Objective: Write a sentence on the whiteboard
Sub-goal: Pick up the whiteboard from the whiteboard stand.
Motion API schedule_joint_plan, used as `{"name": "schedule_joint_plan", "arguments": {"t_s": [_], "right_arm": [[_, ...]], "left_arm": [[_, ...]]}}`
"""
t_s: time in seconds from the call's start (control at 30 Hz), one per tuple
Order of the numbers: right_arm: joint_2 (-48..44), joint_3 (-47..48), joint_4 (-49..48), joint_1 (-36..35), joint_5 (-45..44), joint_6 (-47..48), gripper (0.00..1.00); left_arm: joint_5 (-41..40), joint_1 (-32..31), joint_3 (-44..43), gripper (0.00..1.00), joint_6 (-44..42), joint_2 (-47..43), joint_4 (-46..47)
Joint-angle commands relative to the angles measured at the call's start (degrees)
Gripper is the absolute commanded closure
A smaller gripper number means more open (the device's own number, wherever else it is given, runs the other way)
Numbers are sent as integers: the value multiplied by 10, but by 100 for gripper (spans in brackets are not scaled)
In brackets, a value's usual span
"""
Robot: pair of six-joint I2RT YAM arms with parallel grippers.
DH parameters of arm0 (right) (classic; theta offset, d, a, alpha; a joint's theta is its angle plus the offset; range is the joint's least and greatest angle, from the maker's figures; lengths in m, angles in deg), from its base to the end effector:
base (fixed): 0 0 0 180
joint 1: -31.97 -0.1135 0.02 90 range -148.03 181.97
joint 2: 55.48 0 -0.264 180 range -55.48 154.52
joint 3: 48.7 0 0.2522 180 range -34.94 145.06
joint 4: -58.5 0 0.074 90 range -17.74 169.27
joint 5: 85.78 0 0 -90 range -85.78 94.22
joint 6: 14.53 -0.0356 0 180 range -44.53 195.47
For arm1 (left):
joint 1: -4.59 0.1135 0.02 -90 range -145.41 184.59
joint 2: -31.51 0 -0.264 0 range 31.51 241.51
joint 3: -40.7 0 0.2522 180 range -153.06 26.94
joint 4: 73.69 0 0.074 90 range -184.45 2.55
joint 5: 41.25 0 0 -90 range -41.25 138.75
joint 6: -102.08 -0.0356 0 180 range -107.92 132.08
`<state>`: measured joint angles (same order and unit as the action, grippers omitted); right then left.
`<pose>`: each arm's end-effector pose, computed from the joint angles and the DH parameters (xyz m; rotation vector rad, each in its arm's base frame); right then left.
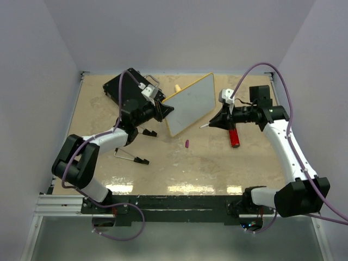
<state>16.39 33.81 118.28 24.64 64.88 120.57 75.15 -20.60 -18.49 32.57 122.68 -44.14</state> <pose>0.2396 0.0621 0.3418 -1.2812 1.6102 0.8706 0.3056 -0.1612 0.2394 0.4406 1.6422 -0.9758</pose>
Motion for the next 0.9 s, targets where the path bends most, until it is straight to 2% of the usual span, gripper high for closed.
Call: {"name": "schedule_joint_plan", "arguments": {"t_s": [0.0,0.17,0.43,0.7,0.87], "right_arm": [[-7,74,25,1,-5,18,100],[-17,108,2,-17,-24,-16,100],[-45,134,-32,-189,-163,-57,100],[-90,95,-59,-207,-172,-81,100],[-104,129,-2,-206,-181,-37,100]], "left_arm": [[29,0,-46,100,87,-62,23],[48,0,-7,100,160,-97,32],[98,-2,74,100,336,-135,156],[106,-18,134,100,363,-180,136],[88,-42,169,100,380,-205,150]]}}
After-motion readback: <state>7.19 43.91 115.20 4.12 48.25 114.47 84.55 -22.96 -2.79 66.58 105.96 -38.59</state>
